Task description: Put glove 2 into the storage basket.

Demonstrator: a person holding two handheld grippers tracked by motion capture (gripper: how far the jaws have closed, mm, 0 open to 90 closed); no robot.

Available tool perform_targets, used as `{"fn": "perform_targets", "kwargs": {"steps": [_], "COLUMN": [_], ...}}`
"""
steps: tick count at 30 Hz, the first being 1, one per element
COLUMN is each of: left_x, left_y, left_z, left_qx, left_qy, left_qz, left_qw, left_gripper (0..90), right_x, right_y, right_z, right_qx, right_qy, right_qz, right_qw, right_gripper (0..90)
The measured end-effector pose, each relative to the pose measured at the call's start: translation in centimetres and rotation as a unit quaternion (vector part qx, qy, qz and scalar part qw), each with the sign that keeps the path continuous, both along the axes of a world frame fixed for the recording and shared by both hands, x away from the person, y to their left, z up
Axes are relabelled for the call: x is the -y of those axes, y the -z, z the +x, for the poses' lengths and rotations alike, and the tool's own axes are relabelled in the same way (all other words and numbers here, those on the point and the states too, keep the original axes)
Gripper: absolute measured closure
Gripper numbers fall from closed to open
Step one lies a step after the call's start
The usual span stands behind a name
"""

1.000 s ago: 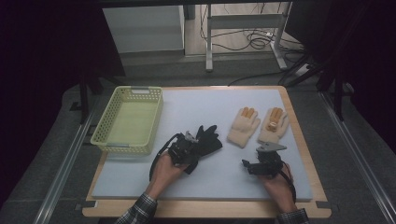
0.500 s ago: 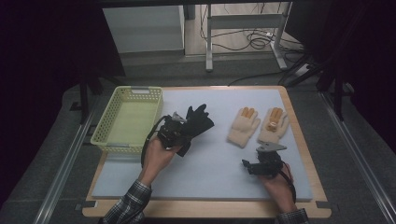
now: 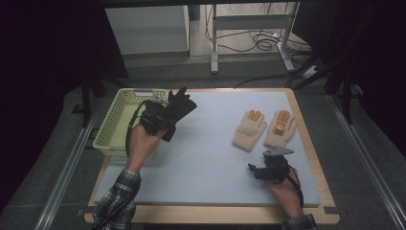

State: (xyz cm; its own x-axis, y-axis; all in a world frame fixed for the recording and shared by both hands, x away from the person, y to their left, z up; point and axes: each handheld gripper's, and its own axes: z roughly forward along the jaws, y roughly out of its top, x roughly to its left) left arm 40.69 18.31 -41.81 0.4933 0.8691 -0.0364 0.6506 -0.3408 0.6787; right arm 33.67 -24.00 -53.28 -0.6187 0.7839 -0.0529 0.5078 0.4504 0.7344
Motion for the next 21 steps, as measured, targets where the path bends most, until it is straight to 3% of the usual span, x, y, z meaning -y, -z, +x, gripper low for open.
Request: {"fn": "perform_targets", "kwargs": {"steps": [9, 21], "left_x": [-5.0, -12.0], "left_y": [-0.2, 1.6], "left_z": [0.8, 1.3], "left_qx": [0.006, -0.004], "left_qy": [-0.057, -0.133], "left_qz": [-0.004, 0.004], "left_qw": [0.9983, 0.9912], "left_gripper": [63.5, 63.0], "right_x": [0.0, 0.0], "right_y": [0.0, 0.0], "right_z": [0.0, 0.0], "right_qx": [0.001, 0.0], "right_qy": [0.0, 0.001], "right_qz": [0.001, 0.001], "right_qw": [1.0, 1.0], "right_gripper": [21.6, 21.6]}}
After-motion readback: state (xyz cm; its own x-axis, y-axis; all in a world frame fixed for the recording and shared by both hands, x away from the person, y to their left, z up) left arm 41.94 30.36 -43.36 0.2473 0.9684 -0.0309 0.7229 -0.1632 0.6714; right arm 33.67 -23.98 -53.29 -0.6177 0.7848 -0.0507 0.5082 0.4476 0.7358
